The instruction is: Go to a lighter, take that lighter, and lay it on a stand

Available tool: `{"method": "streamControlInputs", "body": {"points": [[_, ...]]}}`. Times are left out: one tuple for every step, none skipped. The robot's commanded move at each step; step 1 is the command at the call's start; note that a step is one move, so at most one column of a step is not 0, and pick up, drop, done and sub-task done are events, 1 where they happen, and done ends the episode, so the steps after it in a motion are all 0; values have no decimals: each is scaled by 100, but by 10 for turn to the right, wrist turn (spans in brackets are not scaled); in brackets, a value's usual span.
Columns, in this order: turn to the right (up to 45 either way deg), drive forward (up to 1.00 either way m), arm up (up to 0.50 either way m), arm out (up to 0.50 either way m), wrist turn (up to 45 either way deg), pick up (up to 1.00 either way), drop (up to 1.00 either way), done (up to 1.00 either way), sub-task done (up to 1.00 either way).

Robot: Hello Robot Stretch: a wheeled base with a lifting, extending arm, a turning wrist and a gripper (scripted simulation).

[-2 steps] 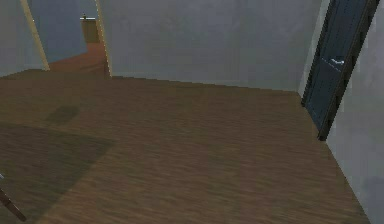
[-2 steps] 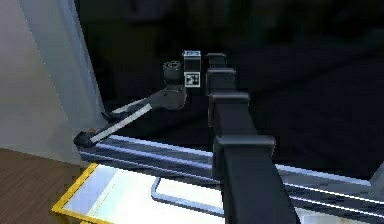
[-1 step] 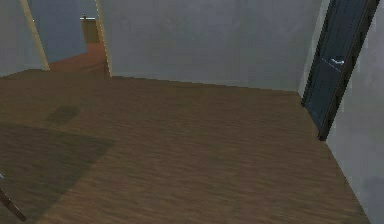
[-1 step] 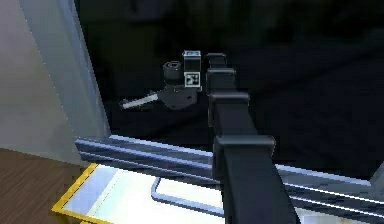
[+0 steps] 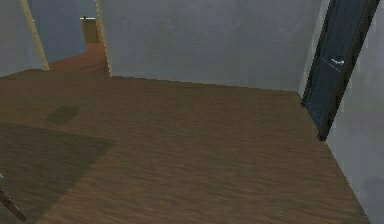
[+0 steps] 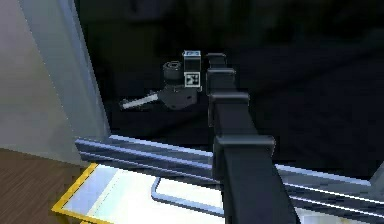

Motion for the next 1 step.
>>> {"method": "streamControlInputs", "body": {"points": [[0, 0, 0, 0, 450, 0, 0, 0, 0]]}}
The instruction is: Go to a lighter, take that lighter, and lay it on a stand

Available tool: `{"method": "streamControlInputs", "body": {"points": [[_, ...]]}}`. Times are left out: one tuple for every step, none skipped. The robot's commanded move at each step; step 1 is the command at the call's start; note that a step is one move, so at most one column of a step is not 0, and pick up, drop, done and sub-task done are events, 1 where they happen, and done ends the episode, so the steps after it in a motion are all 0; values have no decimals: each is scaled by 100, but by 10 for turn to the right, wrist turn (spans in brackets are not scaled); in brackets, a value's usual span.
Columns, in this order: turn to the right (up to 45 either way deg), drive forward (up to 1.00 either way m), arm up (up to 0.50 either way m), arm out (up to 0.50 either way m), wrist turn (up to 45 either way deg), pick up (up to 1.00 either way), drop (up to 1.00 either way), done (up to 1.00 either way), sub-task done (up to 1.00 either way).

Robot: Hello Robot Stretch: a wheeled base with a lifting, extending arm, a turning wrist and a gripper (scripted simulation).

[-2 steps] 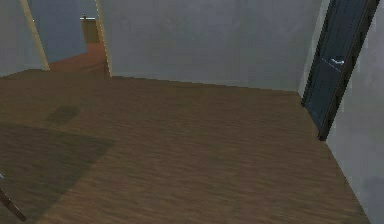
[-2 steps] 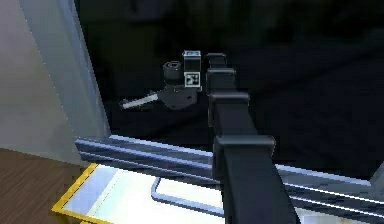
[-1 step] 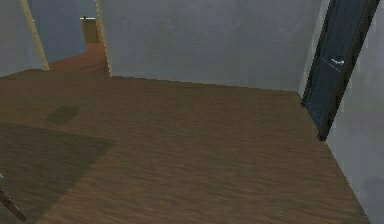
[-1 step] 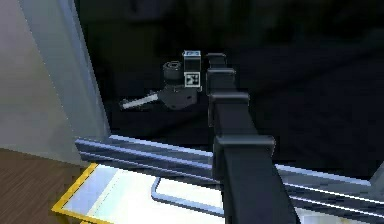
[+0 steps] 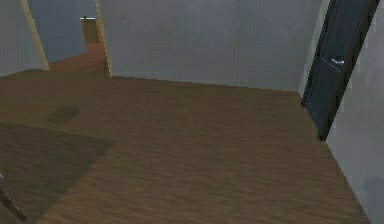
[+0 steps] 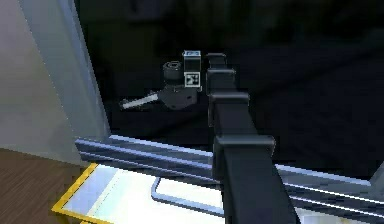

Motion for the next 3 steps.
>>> {"method": "streamControlInputs", "body": {"points": [[0, 0, 0, 0, 0, 0, 100, 0, 0], [0, 0, 0, -10, 0, 0, 0, 0, 0], [0, 0, 0, 0, 0, 0, 0, 100, 0]]}}
